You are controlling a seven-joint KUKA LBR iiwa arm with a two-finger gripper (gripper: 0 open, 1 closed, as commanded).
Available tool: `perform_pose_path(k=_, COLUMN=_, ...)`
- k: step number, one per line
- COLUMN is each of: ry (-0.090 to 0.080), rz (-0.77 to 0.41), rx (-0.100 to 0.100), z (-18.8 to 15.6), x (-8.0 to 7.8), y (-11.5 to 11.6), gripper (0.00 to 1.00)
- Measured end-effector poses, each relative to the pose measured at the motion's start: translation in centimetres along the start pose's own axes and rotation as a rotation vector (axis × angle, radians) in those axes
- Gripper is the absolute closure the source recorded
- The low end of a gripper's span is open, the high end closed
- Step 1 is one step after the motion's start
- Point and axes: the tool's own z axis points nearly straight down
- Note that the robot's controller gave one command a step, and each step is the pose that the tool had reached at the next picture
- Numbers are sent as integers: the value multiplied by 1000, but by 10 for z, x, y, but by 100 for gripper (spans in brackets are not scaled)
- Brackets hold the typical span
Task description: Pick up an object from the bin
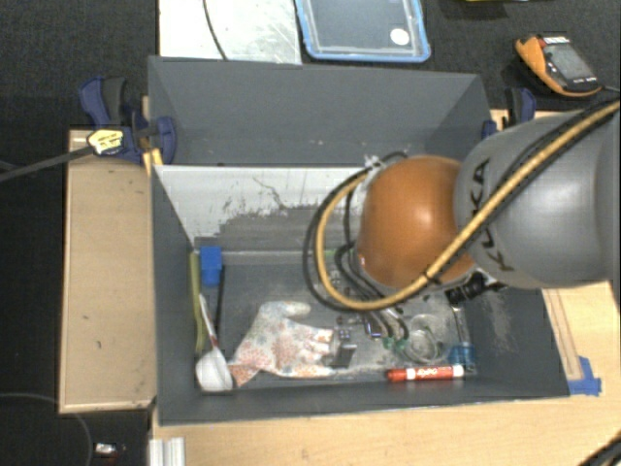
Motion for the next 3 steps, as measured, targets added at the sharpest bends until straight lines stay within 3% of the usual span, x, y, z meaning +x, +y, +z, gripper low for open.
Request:
perform_pose_path(k=1, ry=-7, rz=6, rx=-1, z=-3, x=-2, y=0, gripper=0)
perform_pose_path(k=2, ry=-16, rz=-137, rx=-1, z=44, x=-1, y=23, gripper=0)
perform_pose_path(k=3, ry=-5, rz=-233, rx=0, z=64, x=4, y=38, gripper=0)
